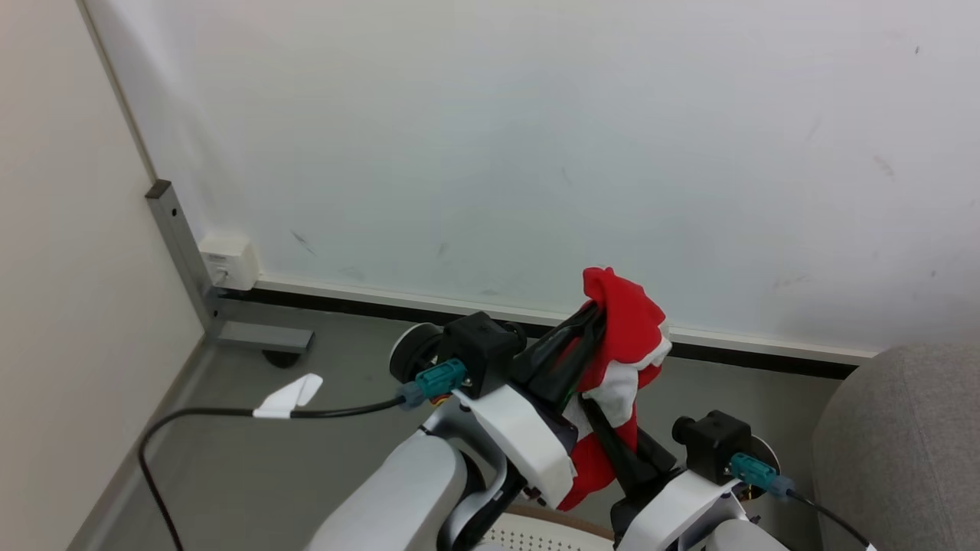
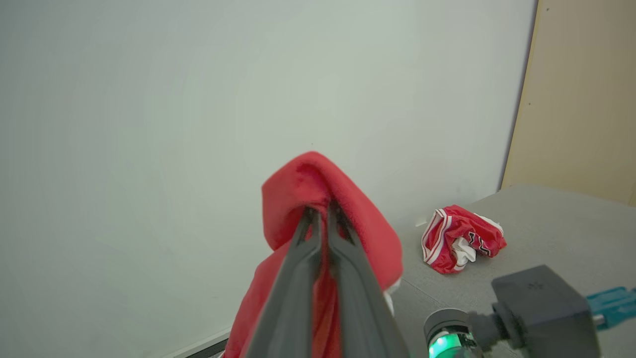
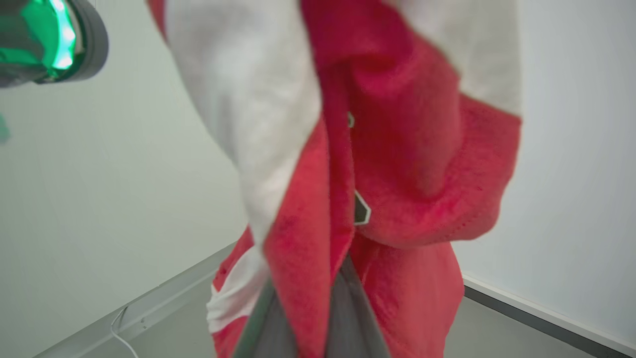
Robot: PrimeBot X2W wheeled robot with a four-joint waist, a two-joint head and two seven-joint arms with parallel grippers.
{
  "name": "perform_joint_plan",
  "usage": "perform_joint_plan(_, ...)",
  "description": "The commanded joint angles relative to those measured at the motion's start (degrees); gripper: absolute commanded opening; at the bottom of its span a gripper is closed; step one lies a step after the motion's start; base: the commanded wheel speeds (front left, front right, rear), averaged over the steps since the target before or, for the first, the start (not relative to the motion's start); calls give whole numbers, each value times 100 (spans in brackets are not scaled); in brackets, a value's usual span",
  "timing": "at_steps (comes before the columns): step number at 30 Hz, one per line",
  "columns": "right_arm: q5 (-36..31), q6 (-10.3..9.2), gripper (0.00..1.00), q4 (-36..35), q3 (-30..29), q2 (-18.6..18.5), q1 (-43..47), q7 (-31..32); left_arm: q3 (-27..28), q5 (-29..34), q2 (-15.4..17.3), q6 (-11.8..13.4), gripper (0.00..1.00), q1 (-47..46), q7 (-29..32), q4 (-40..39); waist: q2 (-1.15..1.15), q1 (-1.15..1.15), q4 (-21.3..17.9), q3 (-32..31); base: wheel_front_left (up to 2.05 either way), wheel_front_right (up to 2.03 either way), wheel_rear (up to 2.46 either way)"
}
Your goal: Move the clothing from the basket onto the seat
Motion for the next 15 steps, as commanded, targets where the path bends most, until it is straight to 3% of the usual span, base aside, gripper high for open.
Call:
perform_joint_plan(1, 16, -15, 0, -47, -48, -22, 51, -2, 11, -39, 42, 24, 0, 3, 8, -29, 0, 0, -2, 2, 0, 0, 0)
perform_joint_plan(9, -41, -15, 0, -304, -326, -61, 171, -2, 42, -55, 117, 109, 0, 55, -12, -47, 0, 0, -125, 17, 0, 0, 0)
perform_joint_plan(15, -142, -14, 0, -825, -914, -282, 381, -2, 76, -94, 192, 186, 0, 157, -67, -13, 0, 0, -370, 80, 0, 0, 0)
